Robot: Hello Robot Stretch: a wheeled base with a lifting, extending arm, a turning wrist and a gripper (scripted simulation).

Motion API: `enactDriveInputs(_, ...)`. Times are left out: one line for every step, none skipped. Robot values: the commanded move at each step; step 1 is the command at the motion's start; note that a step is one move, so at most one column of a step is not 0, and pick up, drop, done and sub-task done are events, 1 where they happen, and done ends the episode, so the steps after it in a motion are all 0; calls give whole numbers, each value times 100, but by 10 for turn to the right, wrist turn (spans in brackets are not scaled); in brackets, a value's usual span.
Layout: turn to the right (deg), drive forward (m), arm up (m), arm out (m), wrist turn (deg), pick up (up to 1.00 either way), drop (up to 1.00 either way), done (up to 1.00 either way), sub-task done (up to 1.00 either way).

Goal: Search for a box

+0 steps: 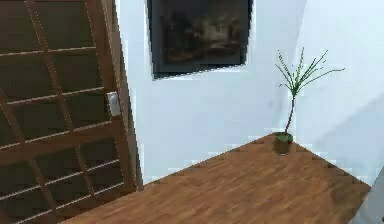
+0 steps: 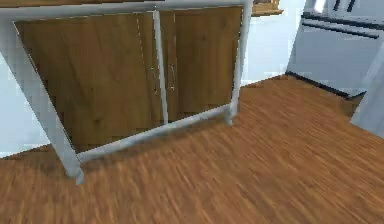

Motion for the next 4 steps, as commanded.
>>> enactDriveInputs(450,0,0,0,0,0,0,0,0)
enactDriveInputs(150,0,0,0,0,0,0,0,0)
enactDriveInputs(0,5,0,0,0,0,0,0,0)
enactDriveInputs(450,0,0,0,0,0,0,0,0)
